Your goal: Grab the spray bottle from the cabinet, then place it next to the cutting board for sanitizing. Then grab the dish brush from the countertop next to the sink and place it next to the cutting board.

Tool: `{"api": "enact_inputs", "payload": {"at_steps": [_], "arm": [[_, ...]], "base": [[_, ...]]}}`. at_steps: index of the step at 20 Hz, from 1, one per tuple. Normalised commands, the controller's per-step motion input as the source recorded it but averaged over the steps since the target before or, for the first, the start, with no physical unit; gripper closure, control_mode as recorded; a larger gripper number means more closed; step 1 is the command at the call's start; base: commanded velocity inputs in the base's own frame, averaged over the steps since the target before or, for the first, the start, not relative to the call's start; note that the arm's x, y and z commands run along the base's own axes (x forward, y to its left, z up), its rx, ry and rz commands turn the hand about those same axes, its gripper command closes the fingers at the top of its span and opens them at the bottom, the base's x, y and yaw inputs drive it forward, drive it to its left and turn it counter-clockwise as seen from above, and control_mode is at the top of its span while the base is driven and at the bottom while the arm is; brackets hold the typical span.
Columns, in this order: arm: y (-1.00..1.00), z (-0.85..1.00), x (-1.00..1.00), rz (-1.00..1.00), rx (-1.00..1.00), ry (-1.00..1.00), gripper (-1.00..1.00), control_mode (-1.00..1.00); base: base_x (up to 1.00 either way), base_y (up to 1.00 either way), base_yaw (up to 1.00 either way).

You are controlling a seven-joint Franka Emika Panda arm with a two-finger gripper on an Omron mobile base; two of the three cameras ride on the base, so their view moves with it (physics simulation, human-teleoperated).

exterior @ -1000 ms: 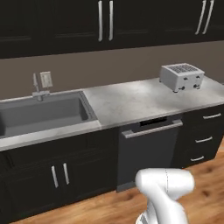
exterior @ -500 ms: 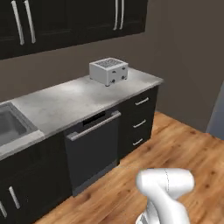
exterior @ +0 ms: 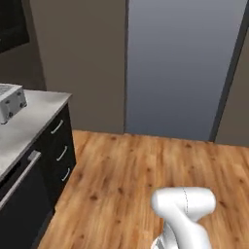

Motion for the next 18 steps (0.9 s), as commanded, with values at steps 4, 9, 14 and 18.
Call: {"api": "enact_inputs", "payload": {"at_steps": [4, 9, 14, 18], "arm": [[0.00, 0.00, 0.00, 0.00, 0.00, 0.00, 1.00, 1.00], [0.00, 0.00, 0.00, 0.00, 0.00, 0.00, 1.00, 1.00], [0.00, 0.00, 0.00, 0.00, 0.00, 0.00, 1.00, 1.00], [0.00, 0.00, 0.00, 0.00, 0.00, 0.00, 1.00, 1.00]], "base": [[0.00, 0.00, -1.00], [0.00, 0.00, -1.00], [0.00, 0.00, -0.96], [0.00, 0.00, -0.93]]}}
